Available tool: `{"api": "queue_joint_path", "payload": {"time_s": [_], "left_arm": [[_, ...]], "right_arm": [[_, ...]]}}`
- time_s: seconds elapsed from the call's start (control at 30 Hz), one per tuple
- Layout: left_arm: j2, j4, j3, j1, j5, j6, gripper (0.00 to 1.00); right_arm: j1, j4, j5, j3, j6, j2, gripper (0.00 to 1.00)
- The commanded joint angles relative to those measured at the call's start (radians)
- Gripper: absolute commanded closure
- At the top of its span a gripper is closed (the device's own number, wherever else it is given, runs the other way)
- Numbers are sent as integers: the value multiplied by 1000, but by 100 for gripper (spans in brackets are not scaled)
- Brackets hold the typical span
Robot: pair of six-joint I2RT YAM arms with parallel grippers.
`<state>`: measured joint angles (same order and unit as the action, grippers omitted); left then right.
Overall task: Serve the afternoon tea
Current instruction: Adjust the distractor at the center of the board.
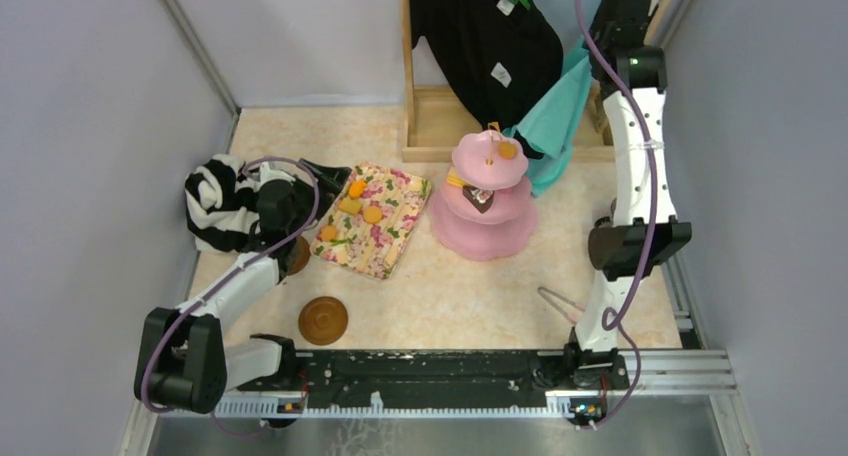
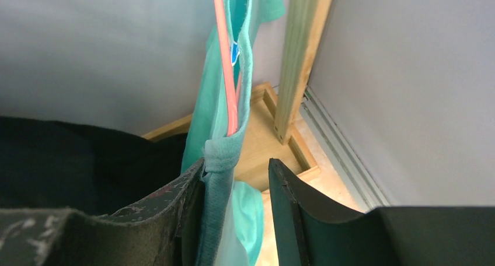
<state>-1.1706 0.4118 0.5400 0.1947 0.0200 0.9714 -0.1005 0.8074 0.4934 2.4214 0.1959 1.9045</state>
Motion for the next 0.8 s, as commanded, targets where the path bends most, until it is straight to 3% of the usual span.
{"api": "queue_joint_path", "payload": {"time_s": [0.0,0.5,0.6,0.77], "left_arm": [[-29,34,44,37,-31,-13,5],[-90,27,110,104,-73,-27,6],[-93,28,111,109,-79,-28,6],[-97,33,115,111,-79,-27,6]], "right_arm": [[66,-66,-25,1,39,-78,100],[223,-72,-58,-30,92,-97,98],[225,-75,-27,-33,85,-102,86],[224,-103,-48,-97,99,-146,53]]}}
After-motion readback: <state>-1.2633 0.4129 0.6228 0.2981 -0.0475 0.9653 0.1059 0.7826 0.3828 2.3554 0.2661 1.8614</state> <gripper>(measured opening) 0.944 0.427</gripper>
